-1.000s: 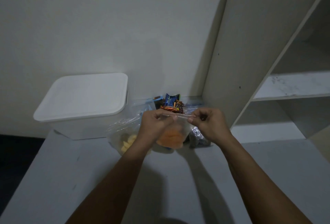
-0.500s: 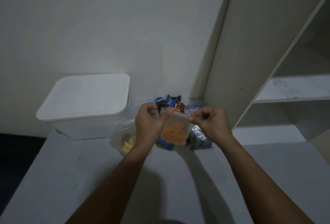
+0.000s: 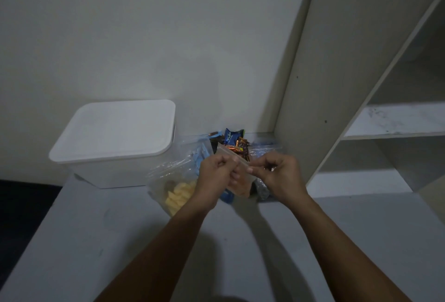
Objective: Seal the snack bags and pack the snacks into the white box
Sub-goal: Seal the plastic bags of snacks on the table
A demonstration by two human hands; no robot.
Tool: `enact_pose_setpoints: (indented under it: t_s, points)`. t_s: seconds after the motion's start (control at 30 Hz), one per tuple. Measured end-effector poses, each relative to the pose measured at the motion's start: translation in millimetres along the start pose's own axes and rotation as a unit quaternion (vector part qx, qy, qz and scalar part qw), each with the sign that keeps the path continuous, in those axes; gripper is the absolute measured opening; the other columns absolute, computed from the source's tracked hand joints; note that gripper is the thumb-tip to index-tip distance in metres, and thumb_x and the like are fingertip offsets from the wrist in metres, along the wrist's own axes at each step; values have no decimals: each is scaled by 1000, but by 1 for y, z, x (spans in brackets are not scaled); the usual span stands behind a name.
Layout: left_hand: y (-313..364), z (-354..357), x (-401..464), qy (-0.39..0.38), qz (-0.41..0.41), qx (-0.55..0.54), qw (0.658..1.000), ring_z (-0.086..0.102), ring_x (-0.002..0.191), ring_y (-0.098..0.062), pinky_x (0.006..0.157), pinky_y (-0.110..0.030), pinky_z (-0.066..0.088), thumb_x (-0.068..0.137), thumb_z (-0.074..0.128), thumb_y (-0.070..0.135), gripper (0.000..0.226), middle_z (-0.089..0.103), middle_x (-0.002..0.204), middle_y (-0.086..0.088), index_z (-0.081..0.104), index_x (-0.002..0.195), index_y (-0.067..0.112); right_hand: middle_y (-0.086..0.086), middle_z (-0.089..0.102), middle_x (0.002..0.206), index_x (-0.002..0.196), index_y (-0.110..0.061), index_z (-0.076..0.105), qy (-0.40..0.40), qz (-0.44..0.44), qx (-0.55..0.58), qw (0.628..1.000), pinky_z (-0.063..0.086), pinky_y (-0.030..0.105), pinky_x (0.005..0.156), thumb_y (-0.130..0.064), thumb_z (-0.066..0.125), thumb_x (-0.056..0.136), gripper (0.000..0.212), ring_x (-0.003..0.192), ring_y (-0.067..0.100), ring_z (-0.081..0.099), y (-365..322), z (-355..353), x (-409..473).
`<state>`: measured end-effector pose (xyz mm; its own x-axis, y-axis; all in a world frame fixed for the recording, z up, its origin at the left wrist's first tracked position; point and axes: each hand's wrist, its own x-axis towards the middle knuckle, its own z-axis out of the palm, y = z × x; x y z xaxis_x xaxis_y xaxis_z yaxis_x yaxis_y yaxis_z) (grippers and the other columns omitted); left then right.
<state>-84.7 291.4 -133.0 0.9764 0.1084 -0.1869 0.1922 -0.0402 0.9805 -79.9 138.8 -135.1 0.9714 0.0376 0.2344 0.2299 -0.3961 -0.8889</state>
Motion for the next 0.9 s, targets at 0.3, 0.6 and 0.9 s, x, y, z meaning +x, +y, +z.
enact_pose_setpoints:
  t_s: [0.3, 0.6, 0.9]
  points:
    - [0, -2, -1, -20, -53, -59, 997, 62, 61, -15, 58, -28, 56, 93, 53, 8, 18, 64, 74, -13, 63, 88, -6, -10, 63, 65, 74, -6, 75, 0, -51, -12, 999, 41, 8, 56, -3, 82, 69, 9, 60, 0, 58, 9, 6, -2]
    - [-12, -1, -2, -3, -44, -15, 999, 63, 63, -22, 58, -29, 56, 85, 59, 1, 10, 64, 69, -15, 65, 79, -5, 4, 68, 69, 76, -13, 71, -52, 32, 17, 998, 49, 31, 61, -13, 70, 85, 9, 63, 14, 60, 13, 12, 0]
    - [-23, -11, -2, 62, -83, 11, 995, 61, 65, -21, 63, -33, 53, 87, 51, 7, 17, 65, 70, -7, 66, 78, 5, -12, 52, 65, 70, -23, 57, -110, 41, -113, 987, 40, 28, 59, -15, 55, 94, 25, 61, 5, 48, 13, 29, 0]
